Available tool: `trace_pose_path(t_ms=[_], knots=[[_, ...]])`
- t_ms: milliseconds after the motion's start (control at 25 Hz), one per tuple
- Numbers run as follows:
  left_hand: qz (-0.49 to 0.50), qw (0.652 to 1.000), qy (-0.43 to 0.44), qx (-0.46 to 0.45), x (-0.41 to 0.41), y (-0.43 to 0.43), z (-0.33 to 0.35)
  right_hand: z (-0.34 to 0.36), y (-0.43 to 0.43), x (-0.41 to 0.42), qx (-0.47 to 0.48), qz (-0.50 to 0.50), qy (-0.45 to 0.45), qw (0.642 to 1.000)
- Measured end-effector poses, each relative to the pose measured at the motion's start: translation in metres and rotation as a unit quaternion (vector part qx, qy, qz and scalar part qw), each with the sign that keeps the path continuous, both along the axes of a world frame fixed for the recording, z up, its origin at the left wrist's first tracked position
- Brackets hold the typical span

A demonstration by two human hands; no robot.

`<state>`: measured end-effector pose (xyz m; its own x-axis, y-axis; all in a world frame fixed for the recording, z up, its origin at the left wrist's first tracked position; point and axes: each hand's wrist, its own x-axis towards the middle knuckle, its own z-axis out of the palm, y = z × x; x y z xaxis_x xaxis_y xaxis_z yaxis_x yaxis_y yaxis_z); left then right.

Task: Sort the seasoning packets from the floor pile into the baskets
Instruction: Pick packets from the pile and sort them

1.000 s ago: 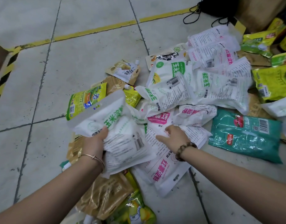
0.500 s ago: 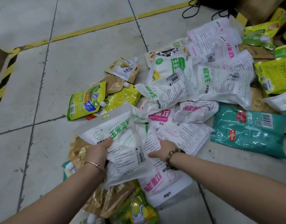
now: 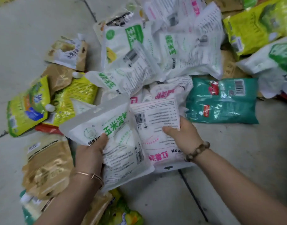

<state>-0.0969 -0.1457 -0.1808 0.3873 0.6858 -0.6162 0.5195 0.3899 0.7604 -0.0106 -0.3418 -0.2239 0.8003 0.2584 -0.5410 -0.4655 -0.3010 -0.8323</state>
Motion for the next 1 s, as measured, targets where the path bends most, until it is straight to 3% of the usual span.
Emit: trace_pose_path(t_ms=[160,360,440,560,680,880,1000], knots=[[-0.047,0.997,0.055,-0.003,0.000,-0.019,0.044,0.045,-0.029,-0.027,-0.035,-0.116,0.006,0.993],[-0.162,0.969,0.177,0.055,-0.013,-0.052,0.172,0.181,-0.063,-0.070,-0.100,-0.254,0.043,0.961],[-0.198,0.967,0.141,0.077,-0.012,-0.071,0.241,0.251,-0.080,-0.090,-0.117,-0.279,0.044,0.952],[-0.232,0.969,0.076,0.028,-0.009,-0.099,0.330,0.343,-0.113,-0.118,-0.111,-0.309,0.048,0.943],[-0.267,0.959,0.092,-0.004,-0.007,-0.128,0.391,0.410,-0.153,-0.134,-0.074,-0.332,0.039,0.939],[-0.322,0.941,0.103,-0.009,-0.006,-0.209,0.433,0.468,-0.251,-0.168,-0.103,-0.342,0.012,0.934],[-0.363,0.925,0.103,0.044,-0.018,-0.282,0.434,0.474,-0.325,-0.196,-0.199,-0.349,0.021,0.915]])
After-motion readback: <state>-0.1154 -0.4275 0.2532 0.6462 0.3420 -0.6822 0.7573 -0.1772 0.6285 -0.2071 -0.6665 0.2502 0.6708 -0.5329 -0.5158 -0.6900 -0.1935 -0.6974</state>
